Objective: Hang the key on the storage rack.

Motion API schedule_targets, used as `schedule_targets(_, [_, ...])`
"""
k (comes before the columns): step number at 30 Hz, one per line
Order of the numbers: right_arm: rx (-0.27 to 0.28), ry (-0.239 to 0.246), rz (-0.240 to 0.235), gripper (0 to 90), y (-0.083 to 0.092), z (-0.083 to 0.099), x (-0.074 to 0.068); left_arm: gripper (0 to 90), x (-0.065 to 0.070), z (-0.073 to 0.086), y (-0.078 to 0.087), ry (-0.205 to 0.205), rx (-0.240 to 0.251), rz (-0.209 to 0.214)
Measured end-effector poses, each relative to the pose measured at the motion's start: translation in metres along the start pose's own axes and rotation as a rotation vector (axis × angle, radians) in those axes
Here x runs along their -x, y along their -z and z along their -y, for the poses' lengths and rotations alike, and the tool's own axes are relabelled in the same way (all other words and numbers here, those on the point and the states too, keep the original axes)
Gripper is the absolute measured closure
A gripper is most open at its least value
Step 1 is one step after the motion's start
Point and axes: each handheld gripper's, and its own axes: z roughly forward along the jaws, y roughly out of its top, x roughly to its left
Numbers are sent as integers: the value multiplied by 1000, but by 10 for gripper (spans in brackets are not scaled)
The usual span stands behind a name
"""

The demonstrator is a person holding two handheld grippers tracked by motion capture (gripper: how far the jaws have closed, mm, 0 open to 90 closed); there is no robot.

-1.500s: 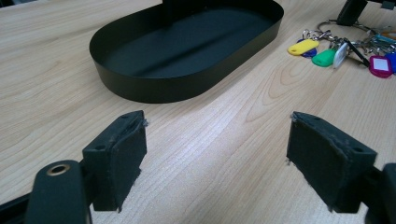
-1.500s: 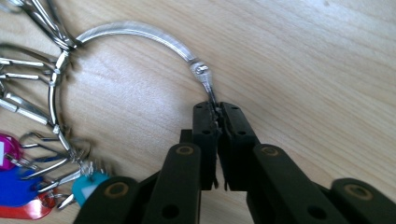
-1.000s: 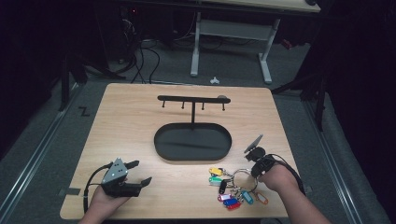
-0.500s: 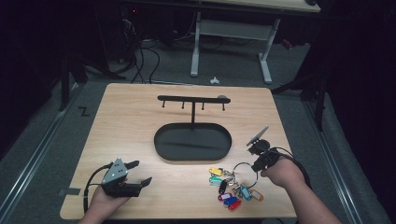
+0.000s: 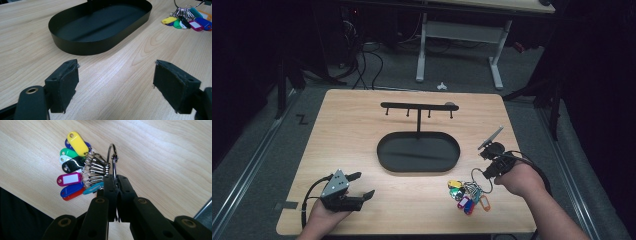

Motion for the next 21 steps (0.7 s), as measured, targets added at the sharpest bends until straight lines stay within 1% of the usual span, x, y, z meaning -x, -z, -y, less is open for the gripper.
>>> schedule_targets(6, [18,-7,1,875,14,-2,2,210,0,0,0,0,2,0])
schedule_targets(10, [21,-7,3,875,19,-2,3,211,0,0,0,0,2,0])
schedule_targets(14, [18,9,10,875,25,-5,3,210,0,0,0,0,3,-1])
schedule_targets(16, [20,8,11,874,27,-5,3,211,0,0,0,1,3,-1])
schedule_targets(17, [22,5,14,874,31,-7,4,211,0,0,0,1,3,-1])
schedule_targets(18, [19,-8,14,874,33,-7,3,211,0,0,0,1,2,-1])
schedule_targets(20, [28,6,15,875,37,-8,5,210,0,0,0,1,3,-1])
schedule_targets(21, [31,4,16,875,39,-9,5,211,0,0,0,1,2,0])
